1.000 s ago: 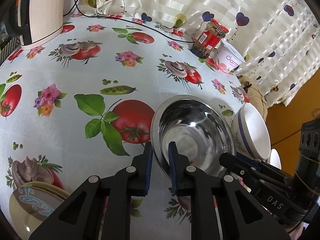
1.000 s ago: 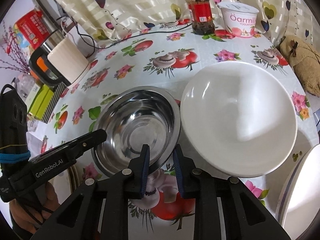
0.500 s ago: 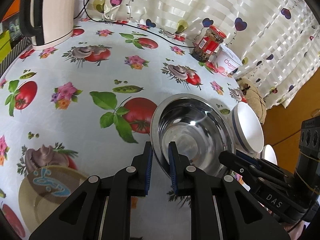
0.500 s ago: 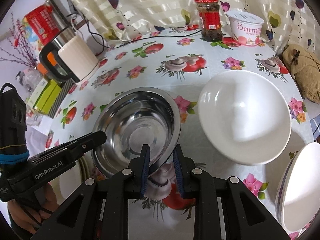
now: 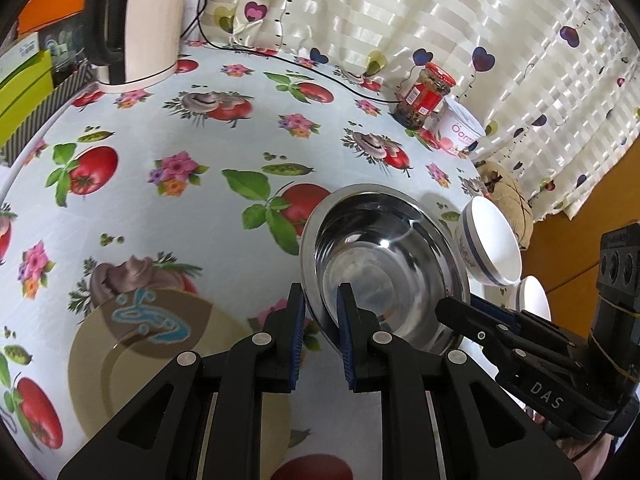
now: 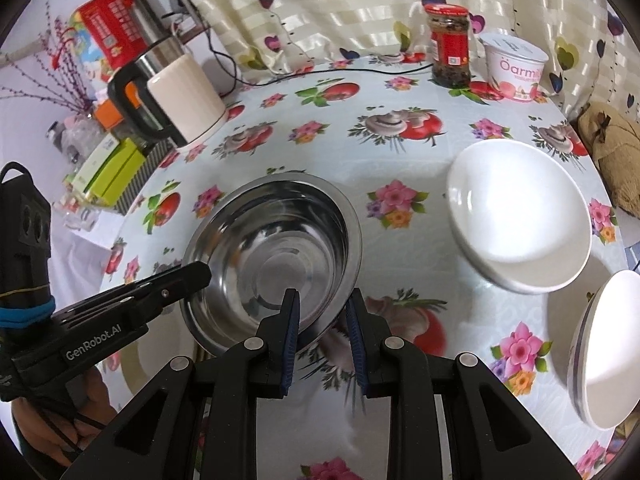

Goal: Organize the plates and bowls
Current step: 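Lift the steel bowl with the left tool and carry it over the plate stack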

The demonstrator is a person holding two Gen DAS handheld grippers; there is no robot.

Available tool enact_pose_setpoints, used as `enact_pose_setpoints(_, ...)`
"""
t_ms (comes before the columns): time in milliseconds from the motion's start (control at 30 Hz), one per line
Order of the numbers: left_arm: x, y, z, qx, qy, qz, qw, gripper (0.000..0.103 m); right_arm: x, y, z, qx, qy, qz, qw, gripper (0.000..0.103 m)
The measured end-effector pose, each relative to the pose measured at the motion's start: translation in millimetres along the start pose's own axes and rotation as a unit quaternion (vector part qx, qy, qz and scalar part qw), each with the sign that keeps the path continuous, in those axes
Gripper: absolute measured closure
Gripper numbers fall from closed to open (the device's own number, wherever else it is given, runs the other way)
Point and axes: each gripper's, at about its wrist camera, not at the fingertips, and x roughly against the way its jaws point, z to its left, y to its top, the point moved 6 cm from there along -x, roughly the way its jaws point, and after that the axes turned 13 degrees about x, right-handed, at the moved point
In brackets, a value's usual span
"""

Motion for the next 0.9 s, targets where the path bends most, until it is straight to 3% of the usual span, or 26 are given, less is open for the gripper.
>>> enact_pose_setpoints(900,59,-31,72,0.054,0.031,-0.031,0.9976,0.086,-8,-17,84,0.064,0.041,0.022,0.997,0.08)
